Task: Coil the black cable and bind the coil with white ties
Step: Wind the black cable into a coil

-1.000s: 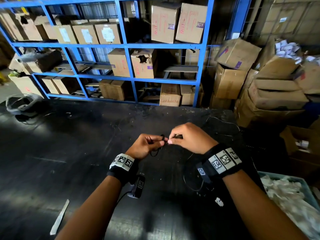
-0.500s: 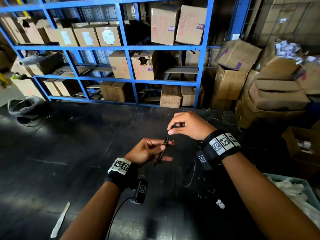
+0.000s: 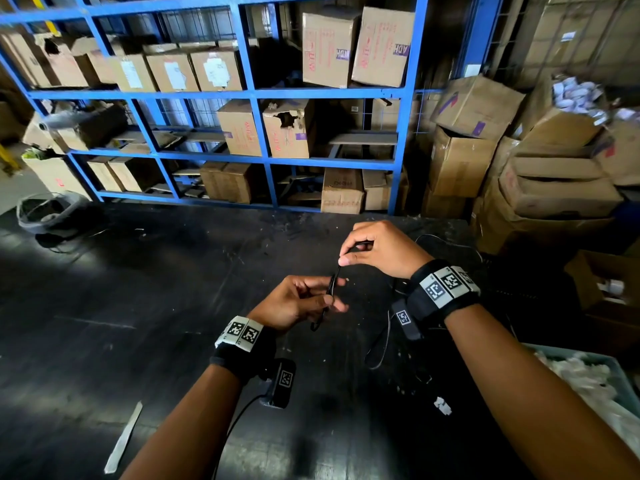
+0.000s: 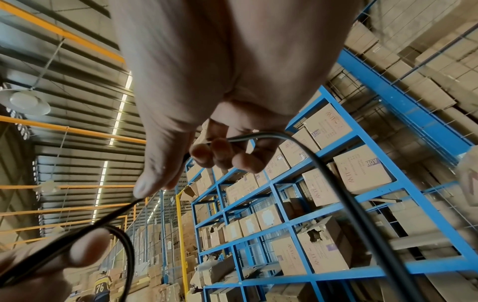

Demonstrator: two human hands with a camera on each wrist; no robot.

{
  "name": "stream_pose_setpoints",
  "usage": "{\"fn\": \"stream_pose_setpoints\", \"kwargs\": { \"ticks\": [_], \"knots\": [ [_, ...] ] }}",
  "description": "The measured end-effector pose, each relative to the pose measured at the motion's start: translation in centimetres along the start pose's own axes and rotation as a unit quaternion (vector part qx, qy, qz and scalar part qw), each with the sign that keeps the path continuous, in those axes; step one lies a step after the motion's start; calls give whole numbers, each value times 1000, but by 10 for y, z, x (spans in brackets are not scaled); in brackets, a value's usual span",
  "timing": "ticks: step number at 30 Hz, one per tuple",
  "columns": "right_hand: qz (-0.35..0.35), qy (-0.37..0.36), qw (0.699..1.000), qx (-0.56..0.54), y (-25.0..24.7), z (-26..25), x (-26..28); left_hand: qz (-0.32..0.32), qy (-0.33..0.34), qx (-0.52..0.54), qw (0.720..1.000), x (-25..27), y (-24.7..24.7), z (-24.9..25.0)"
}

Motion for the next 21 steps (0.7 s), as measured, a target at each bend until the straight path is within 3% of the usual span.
{"fn": "stream_pose_setpoints", "kwargs": {
  "ticks": [5, 9, 13, 16, 19, 21],
  "knots": [
    [4, -8, 1000, -5, 2, -1, -1, 9, -19, 16, 1000, 1, 2, 2],
    [-2, -13, 1000, -28, 5, 5, -4, -30, -11, 37, 999, 5, 5, 4],
    [48, 3, 994, -99, 11, 21, -4, -52, 2, 102, 993, 8, 5, 12],
    [83, 67, 973, -203, 39, 35, 5, -68, 23, 150, 986, 9, 5, 22],
    [127, 156, 934, -295, 78, 39, 19, -79, 33, 207, 975, 7, 7, 27],
    [101, 183, 922, -326, 110, 39, 34, -67, 48, 243, 967, 4, 4, 31]
  ]
}}
Point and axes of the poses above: each hand's wrist, its own x-axis away from the middle knuckle, its own y-axis out of the palm, z = x × y, the point moved 5 cm from there along -x, towards the middle knuckle, and after that the axes turned 7 degrees about z, right-handed, at the moved point
